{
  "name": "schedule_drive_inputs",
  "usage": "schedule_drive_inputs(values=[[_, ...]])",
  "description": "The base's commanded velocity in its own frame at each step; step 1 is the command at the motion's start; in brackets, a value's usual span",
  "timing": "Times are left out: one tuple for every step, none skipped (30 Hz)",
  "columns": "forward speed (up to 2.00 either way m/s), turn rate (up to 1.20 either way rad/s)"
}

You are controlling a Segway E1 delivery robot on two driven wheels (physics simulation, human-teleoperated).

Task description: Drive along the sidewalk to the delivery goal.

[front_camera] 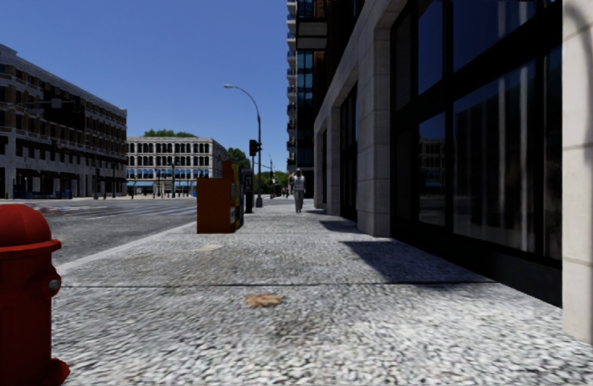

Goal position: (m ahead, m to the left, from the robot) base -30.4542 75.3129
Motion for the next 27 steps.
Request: schedule_drive_inputs(values=[[2.00, 0.20], [2.00, 0.21], [2.00, 0.21], [2.00, 0.21], [2.00, 0.21], [2.00, 0.21], [2.00, 0.21], [2.00, 0.21], [2.00, 0.21], [2.00, 0.21], [2.00, 0.21], [2.00, 0.21], [2.00, 0.21], [2.00, 0.21], [2.00, 0.22], [2.00, 0.24], [2.00, 0.24], [2.00, 0.26], [2.00, 0.26], [2.00, 0.27], [2.00, 0.27], [2.00, 0.27], [2.00, 0.27], [2.00, 0.27], [2.00, 0.27], [2.00, 0.27], [2.00, 0.27]])
